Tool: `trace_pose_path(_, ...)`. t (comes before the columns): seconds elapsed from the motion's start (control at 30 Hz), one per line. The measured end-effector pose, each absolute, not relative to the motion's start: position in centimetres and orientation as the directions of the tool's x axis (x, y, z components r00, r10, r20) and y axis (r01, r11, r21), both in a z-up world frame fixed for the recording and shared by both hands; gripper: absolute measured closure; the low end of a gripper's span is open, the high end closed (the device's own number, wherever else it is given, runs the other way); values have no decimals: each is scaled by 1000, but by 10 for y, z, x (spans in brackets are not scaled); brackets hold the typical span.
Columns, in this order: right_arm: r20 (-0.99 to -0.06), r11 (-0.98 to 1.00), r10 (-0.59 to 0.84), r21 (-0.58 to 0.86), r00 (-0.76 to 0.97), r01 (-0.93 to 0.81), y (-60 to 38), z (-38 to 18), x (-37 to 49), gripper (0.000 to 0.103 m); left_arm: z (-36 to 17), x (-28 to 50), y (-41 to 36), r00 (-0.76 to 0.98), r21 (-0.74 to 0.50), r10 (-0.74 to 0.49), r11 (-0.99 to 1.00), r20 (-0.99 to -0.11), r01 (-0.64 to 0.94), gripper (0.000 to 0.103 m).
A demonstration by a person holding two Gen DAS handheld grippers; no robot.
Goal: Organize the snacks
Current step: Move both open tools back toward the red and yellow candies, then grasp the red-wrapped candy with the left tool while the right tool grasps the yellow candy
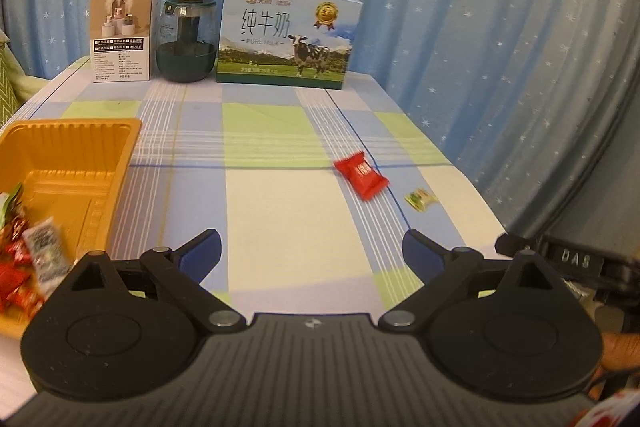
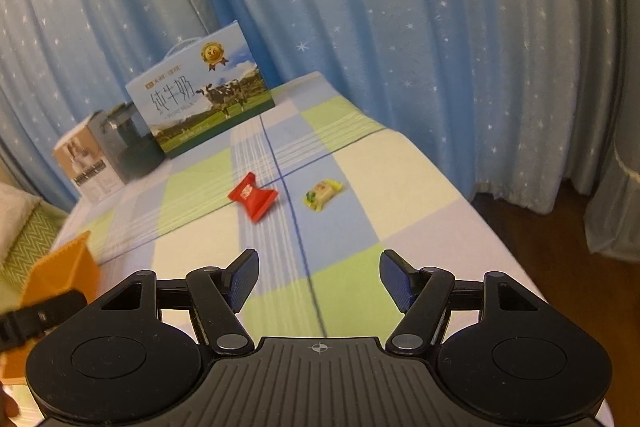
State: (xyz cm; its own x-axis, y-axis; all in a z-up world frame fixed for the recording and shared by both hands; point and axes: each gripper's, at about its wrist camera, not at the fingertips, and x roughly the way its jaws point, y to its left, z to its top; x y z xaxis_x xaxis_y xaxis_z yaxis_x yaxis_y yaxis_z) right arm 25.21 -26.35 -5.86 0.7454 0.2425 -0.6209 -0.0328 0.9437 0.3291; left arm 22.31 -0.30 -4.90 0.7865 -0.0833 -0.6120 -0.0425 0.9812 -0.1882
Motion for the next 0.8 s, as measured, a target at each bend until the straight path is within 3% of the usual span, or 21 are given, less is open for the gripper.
trace_pose_path(0.47, -636, 934, 263, 357, 726, -26, -249, -106, 350, 37, -88, 318, -7, 773, -182, -71, 982, -631, -59, 7)
trace_pose_path(0.6, -650, 937, 266, 348, 712, -33, -241, -120, 373, 49, -98, 334, -4, 768, -188, -71, 980, -637, -65, 7)
trace_pose_path(0.8, -655, 947, 239, 321, 717, -22, -232, -137, 398, 58, -113, 349, 3, 768, -220, -79, 972, -635, -82, 7)
